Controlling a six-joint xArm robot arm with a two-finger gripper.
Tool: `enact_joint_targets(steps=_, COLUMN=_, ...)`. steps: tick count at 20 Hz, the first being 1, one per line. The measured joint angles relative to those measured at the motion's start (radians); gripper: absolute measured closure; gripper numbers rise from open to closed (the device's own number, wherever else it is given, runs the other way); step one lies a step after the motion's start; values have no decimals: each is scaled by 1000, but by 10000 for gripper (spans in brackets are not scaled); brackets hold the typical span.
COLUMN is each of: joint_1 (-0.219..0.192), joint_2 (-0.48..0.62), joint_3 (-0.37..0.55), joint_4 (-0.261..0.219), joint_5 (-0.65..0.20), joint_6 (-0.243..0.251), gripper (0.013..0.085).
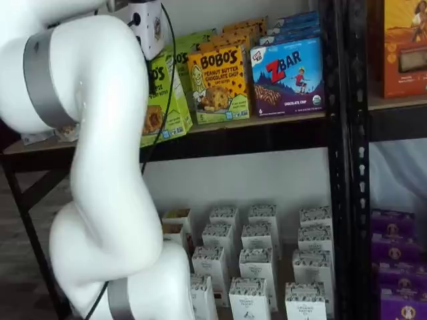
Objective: Pick the green box on the top shelf, the fourth from the left
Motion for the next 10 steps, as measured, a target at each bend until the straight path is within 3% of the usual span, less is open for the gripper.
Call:
enact_joint_targets(steps=6, joint_1=-22, joint_2=-39, joint_3=31, joint_4=8, joint_5=25, joint_6=-19, gripper=730)
enact_joint_targets(steps=10, joint_1=-25, joint_2=-82, joint_3=71, joint_4=-11, joint_5=22, joint_6=-24, gripper=730)
